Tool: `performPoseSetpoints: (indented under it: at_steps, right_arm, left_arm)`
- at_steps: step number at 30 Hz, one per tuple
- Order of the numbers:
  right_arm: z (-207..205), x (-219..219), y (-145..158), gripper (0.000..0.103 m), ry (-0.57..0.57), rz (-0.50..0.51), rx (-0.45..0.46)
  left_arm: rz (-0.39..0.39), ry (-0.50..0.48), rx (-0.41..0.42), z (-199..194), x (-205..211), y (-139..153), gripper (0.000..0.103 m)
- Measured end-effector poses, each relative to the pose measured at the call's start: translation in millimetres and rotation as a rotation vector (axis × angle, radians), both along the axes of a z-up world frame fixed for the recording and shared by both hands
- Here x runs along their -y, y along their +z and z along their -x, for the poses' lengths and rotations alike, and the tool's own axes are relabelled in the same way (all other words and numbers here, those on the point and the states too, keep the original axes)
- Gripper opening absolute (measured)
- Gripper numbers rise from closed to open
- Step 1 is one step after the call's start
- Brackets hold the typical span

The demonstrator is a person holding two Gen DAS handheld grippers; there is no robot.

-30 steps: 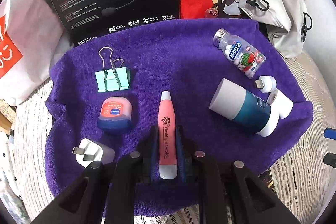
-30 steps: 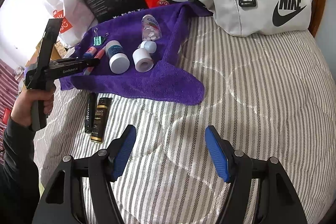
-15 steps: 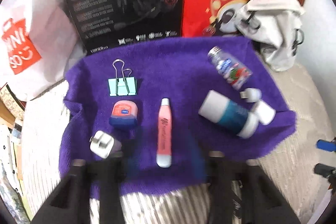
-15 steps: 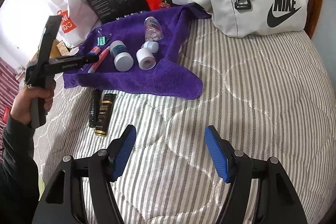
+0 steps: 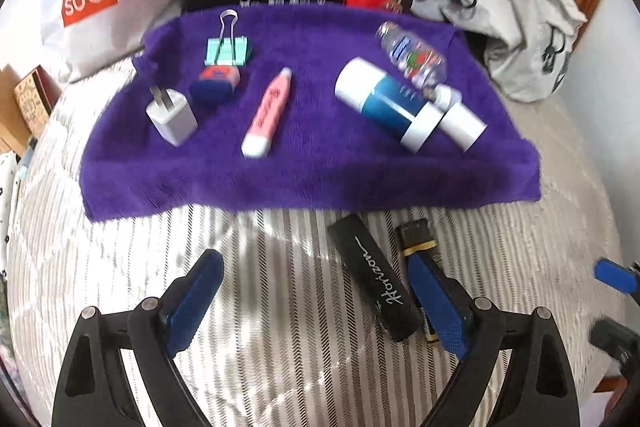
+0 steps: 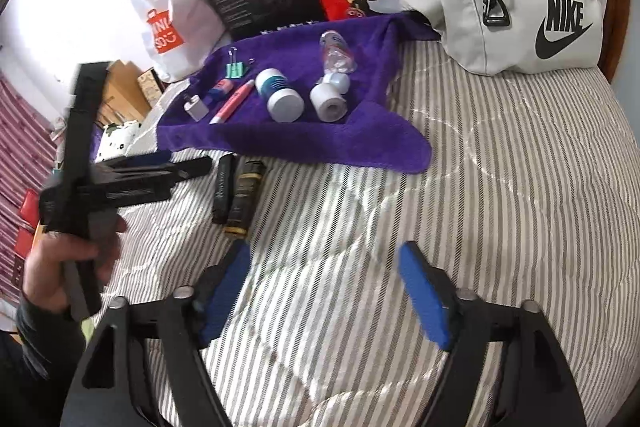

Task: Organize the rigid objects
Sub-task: 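Lower the pink pen onto the purple towel and open the left gripper, then grasp the black Horizon marker with the left gripper while the right gripper approaches the Grand Reserve tube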

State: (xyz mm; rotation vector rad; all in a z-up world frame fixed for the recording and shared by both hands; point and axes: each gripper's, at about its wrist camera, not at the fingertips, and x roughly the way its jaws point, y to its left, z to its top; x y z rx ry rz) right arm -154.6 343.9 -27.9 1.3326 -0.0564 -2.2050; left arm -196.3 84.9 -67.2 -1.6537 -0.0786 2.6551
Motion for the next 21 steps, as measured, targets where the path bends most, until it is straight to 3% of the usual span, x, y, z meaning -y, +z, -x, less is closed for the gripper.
performPoseSetpoints:
  at_steps: [6, 12, 18, 20, 21]
  right_arm:
    - [-22.6, -11.3, 1.1, 0.085, -0.014, 0.031, -0.001]
    - [-42.9, -23.2, 1.0, 0.086, -0.01, 0.052, 0.006]
    - [-46.9, -26.7, -3.6, 0.086, -0.011, 0.075, 0.016]
    - [-48.3, -24.7, -5.9, 0.086, -0.001, 0.078, 0.02]
    - [-48.5, -23.3, -7.2, 0.086, 0.004, 0.078, 0.023]
  left_arm:
    - [0.06, 0.027, 0.023, 2.7, -12.2, -18.2, 0.095]
    - [0.136, 0.008, -0.003, -13.9, -16.1, -16.6, 0.1]
    - [0.135, 0.015, -0.022, -13.9, -17.5, -18.4, 0.102]
    - [0.124, -0.008, -0.043, -15.8, -15.4, -16.2, 0.093]
    - [0.076, -0.032, -0.054, -17.8, -16.1, -14.7, 0.074]
